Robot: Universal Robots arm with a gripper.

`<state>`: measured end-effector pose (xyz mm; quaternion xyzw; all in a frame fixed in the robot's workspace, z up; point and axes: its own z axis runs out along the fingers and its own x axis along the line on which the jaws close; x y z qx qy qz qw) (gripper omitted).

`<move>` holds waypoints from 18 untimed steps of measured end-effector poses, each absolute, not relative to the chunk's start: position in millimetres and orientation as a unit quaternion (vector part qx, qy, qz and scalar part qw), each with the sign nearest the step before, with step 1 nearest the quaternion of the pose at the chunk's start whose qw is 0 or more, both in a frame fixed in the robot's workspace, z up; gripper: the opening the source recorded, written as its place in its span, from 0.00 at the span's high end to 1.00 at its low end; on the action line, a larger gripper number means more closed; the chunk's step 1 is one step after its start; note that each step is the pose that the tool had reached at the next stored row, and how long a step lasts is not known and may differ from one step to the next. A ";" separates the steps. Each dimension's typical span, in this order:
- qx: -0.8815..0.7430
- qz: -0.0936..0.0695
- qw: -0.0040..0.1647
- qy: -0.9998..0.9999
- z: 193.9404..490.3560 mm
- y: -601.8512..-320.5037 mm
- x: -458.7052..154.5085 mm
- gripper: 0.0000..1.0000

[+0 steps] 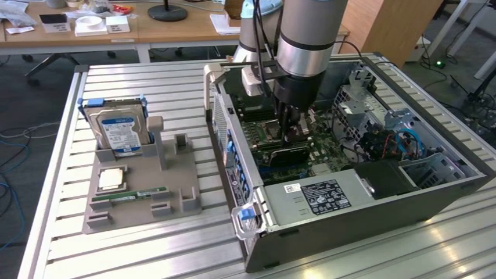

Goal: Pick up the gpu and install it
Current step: 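Press down on the gpu until it lock into place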

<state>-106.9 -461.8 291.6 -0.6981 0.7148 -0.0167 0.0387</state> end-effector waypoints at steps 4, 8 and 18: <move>-0.698 -0.017 0.039 0.715 291.6 -461.8 -106.9 0.86; -0.698 -0.017 0.039 0.715 291.6 -461.8 -106.9 0.89; -0.698 -0.004 0.026 0.715 291.6 -461.7 -96.8 0.89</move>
